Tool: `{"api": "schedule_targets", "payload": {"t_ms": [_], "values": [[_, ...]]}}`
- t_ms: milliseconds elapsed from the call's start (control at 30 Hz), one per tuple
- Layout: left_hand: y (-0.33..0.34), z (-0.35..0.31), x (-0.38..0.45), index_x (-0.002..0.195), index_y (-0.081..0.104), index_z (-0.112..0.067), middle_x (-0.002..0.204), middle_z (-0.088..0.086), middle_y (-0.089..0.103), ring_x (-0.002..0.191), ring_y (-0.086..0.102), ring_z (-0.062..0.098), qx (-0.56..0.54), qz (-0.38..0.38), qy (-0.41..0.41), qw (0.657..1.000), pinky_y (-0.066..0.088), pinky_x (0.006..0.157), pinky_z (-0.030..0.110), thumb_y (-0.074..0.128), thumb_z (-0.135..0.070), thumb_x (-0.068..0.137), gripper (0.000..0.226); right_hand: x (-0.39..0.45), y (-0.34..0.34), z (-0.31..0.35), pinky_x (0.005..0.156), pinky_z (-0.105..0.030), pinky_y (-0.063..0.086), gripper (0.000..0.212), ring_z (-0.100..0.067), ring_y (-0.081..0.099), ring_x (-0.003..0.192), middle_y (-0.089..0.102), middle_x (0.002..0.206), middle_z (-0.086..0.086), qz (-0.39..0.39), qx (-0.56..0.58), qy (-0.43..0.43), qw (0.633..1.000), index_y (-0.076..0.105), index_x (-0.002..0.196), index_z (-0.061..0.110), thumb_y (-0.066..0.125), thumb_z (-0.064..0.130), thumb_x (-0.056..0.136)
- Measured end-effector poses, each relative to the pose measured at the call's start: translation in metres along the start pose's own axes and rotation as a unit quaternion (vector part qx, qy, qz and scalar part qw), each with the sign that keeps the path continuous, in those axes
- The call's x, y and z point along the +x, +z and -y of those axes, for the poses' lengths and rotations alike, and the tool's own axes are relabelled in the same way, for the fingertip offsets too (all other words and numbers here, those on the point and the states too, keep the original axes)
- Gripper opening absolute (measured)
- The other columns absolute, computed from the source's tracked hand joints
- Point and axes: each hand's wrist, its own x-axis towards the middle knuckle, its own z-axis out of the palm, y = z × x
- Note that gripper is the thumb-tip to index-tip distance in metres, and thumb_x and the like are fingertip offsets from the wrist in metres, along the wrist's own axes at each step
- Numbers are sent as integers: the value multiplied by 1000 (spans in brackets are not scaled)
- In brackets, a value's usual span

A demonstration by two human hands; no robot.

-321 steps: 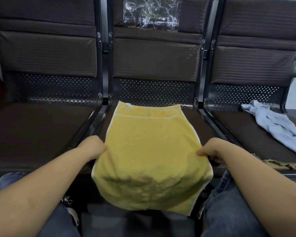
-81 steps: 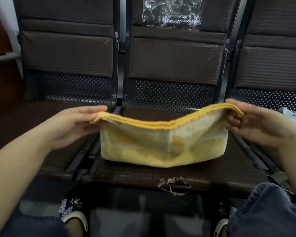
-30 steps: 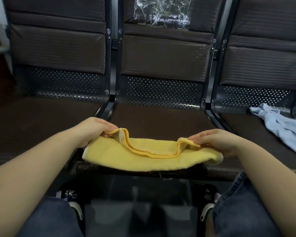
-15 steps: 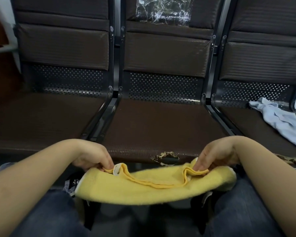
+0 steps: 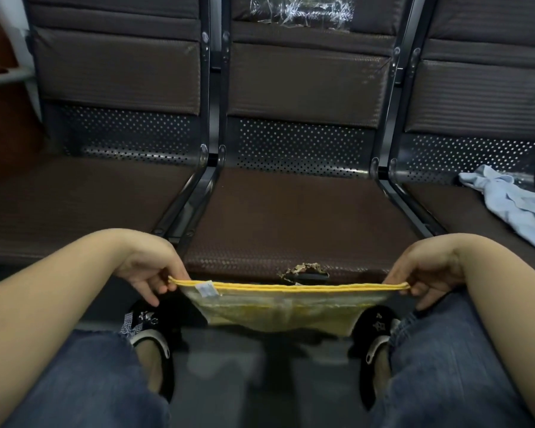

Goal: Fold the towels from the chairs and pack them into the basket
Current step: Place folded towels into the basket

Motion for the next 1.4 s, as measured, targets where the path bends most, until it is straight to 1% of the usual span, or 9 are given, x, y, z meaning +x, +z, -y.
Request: {"api": "schedule_targets", "payload": {"t_ms": [300, 567, 667, 800, 900, 1000, 1133, 1233, 1400], "values": [[-13, -13, 9, 85, 64, -3, 61, 8, 65, 47, 64, 13, -293, -81, 68, 950, 55, 45, 22, 50, -7, 94, 17, 8, -11, 7, 46, -32, 57, 18, -15, 63, 44, 65, 62, -10, -79, 203, -62, 974, 66, 101, 1, 49, 5, 94], [-11, -42, 28, 95, 66, -8, 90, 10, 69, 63, 71, 15, -423, -157, 165, 877, 59, 60, 26, 54, -10, 95, 12, 22, -12, 32, 36, -31, 53, 19, -22, 67, 45, 63, 84, -13, -186, 358, -120, 907, 60, 93, 6, 42, 4, 98], [-11, -55, 38, 101, 64, -10, 104, 7, 66, 86, 67, 15, -432, -201, 214, 853, 54, 83, 30, 52, -9, 96, 13, 27, -9, 44, 44, -33, 55, 19, -22, 68, 68, 59, 94, -11, -214, 400, -159, 877, 59, 106, 9, 42, 5, 99], [-10, -64, 50, 131, 55, -12, 121, 4, 62, 108, 60, 15, -348, -228, 256, 873, 45, 95, 29, 52, -10, 97, 34, 34, -5, 58, 86, -40, 53, 31, -19, 63, 90, 59, 104, -8, -248, 397, -200, 861, 56, 127, 11, 40, 8, 100], [-5, -65, 60, 146, 37, -18, 136, 4, 53, 120, 53, 21, -235, -244, 247, 908, 43, 98, 31, 58, -20, 94, 56, 42, -2, 64, 94, -41, 48, 33, -20, 62, 97, 59, 115, -7, -277, 349, -202, 872, 55, 130, 13, 46, 12, 98], [10, -66, 69, 153, -5, -30, 157, 1, 21, 140, 32, 23, 20, -252, 203, 946, 31, 110, 34, 59, -37, 92, 89, 51, 5, 65, 99, -41, 42, 57, -28, 54, 111, 53, 131, -13, -301, 121, -164, 932, 37, 145, 14, 57, 29, 93], [40, -71, 85, 152, -12, -13, 159, 12, -12, 147, -9, 28, 308, -299, 110, 897, 1, 120, 41, 29, -63, 94, 86, 67, 36, 74, 115, -49, 21, 92, -36, 16, 144, 7, 160, -12, -268, -177, -80, 944, -3, 153, 19, 43, 66, 88], [45, -74, 90, 151, -11, -9, 158, 13, -19, 146, -15, 28, 310, -277, 70, 907, -5, 119, 41, 16, -72, 89, 93, 85, 54, 78, 116, -57, 8, 100, -35, -8, 146, -13, 159, -11, -260, -274, -28, 925, -9, 152, 23, 28, 81, 80], [38, -83, 92, 151, -13, -9, 157, 12, -21, 146, -17, 27, 304, -265, 55, 913, -6, 118, 41, 19, -77, 85, 100, 95, 50, 82, 115, -59, 3, 102, -34, -14, 145, -18, 158, -9, -274, -278, -20, 920, -13, 151, 27, 24, 86, 77]]}}
